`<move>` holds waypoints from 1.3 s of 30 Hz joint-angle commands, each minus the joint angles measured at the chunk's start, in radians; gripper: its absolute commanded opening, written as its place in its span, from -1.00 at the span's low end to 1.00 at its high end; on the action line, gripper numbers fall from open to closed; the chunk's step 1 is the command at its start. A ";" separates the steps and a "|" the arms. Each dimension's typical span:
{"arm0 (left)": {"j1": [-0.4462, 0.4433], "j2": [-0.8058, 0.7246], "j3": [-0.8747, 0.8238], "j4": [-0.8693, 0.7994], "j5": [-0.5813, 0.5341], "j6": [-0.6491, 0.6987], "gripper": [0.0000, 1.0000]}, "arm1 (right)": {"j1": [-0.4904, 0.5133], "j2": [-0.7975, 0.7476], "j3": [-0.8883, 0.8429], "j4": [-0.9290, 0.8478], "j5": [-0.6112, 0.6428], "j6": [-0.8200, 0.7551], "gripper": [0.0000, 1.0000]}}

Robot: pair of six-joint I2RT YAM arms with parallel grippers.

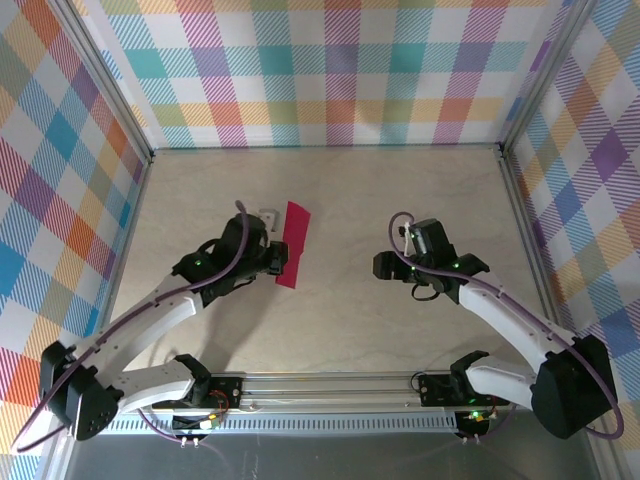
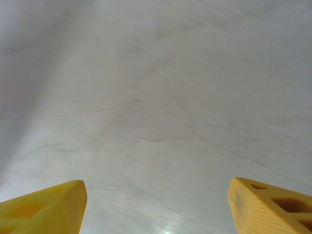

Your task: Fold a paper plane with a square sheet of paper (fold left side to right side)

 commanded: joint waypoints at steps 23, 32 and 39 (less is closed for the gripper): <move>-0.403 0.716 0.391 -0.558 -0.527 -0.340 -1.00 | -0.268 -0.098 -0.028 -0.148 0.007 -0.015 0.91; -0.385 0.808 0.455 -0.423 -0.304 -0.302 -0.98 | -0.280 -0.070 -0.064 -0.088 -0.095 -0.003 0.91; -0.344 0.846 0.483 -0.335 -0.185 -0.289 -0.86 | -0.280 -0.057 -0.087 -0.066 -0.138 0.001 0.92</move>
